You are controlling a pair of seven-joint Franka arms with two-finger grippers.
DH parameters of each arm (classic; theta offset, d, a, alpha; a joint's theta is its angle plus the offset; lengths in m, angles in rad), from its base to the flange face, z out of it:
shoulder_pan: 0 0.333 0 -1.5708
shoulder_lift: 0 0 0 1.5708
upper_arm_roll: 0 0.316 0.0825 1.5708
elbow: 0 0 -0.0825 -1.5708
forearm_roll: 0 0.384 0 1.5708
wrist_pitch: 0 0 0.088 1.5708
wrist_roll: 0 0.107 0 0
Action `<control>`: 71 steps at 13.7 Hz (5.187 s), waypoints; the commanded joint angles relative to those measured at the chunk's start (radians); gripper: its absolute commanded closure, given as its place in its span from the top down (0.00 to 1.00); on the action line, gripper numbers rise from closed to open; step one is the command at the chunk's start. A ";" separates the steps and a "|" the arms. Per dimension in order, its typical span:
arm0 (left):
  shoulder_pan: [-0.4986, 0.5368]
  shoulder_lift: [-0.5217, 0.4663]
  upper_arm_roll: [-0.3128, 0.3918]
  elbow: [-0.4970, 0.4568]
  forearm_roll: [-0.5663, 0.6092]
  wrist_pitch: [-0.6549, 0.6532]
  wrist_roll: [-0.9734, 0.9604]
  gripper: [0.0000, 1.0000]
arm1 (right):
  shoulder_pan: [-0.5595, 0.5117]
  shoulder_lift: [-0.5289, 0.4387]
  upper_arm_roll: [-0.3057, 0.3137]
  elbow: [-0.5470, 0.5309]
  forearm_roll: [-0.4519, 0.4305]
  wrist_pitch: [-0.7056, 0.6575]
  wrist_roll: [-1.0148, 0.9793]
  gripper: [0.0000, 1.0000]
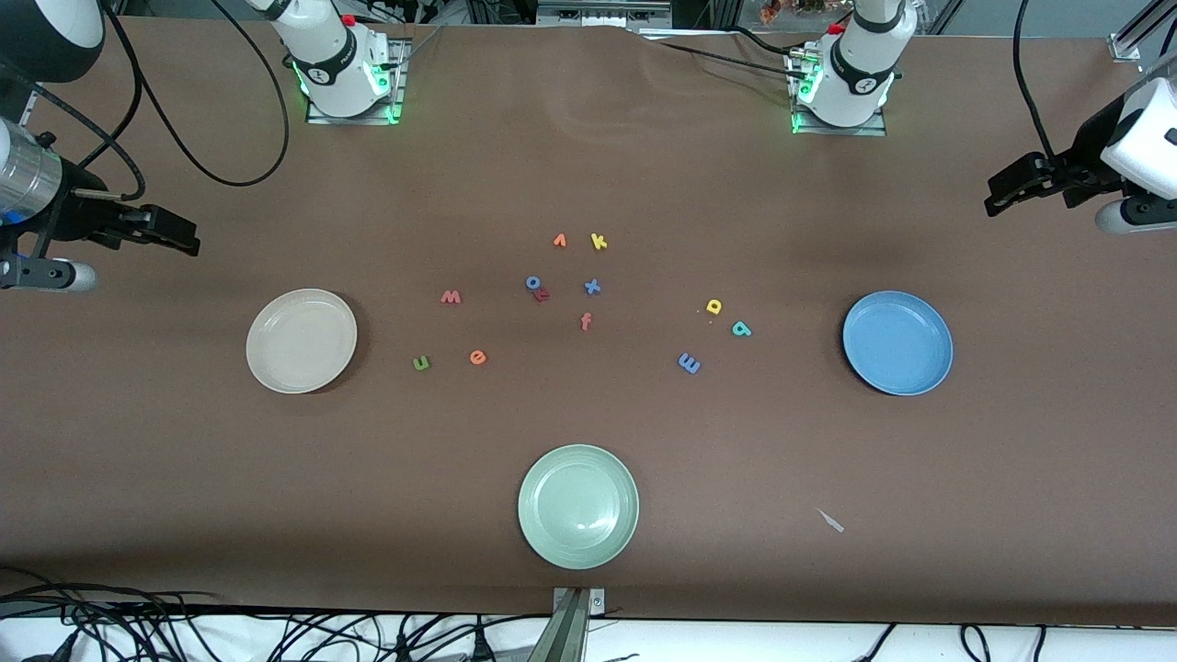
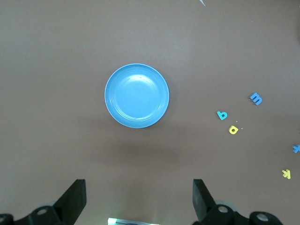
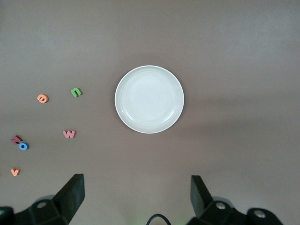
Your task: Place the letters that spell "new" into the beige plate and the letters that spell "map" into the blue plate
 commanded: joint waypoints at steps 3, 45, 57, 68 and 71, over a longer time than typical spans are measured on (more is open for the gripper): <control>-0.002 0.004 -0.002 0.026 0.020 -0.069 0.006 1.00 | -0.001 -0.007 -0.002 -0.003 0.019 0.005 0.006 1.00; -0.077 0.159 -0.063 0.118 -0.027 0.002 0.007 1.00 | 0.000 -0.008 -0.001 -0.005 0.019 -0.004 0.000 1.00; -0.059 0.107 -0.066 -0.022 -0.029 0.100 0.018 1.00 | 0.000 -0.008 -0.001 -0.005 0.019 -0.004 -0.004 1.00; 0.061 0.005 -0.049 -0.030 -0.029 0.023 0.121 1.00 | 0.000 -0.007 -0.001 -0.005 0.019 -0.006 -0.004 1.00; 0.061 0.007 -0.049 -0.028 -0.029 0.013 0.125 1.00 | 0.000 -0.008 -0.001 -0.005 0.019 -0.006 -0.004 1.00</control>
